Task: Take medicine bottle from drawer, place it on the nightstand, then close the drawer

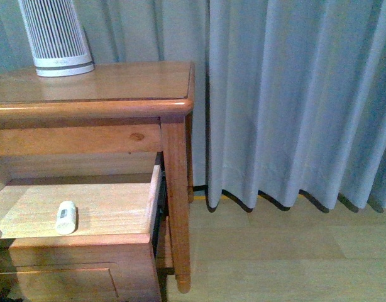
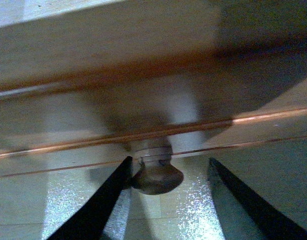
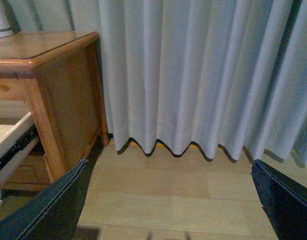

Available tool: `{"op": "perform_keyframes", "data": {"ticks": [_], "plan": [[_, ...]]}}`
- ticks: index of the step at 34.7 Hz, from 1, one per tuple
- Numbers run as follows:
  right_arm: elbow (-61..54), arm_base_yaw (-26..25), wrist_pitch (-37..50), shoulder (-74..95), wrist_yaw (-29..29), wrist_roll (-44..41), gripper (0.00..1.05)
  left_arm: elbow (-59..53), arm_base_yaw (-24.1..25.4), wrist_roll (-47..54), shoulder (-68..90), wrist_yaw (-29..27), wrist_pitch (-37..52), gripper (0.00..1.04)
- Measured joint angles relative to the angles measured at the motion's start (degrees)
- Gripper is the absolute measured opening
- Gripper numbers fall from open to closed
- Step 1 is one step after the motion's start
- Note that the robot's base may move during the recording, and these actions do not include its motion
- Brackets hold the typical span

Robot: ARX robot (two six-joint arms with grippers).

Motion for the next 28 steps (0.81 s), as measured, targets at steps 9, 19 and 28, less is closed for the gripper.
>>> {"op": "perform_keyframes", "data": {"ticks": [9,19,28], "plan": [[0.00,0.00,0.00,0.00,-0.02,0.00,0.98,0.11,-1.16,-0.61,-3.65,1.46,-4.79,0.85],[0.00,0.00,0.00,0.00,-0.02,0.00,0.98,-0.07,-3.10,-2.62,-17.38,4.13,-12.09,0.98],[0.00,0.00,0.00,0.00,-0.02,0.00,0.98,2.82,-2.36,-5.44,-32.96,3.50,-17.51,0.98]]}}
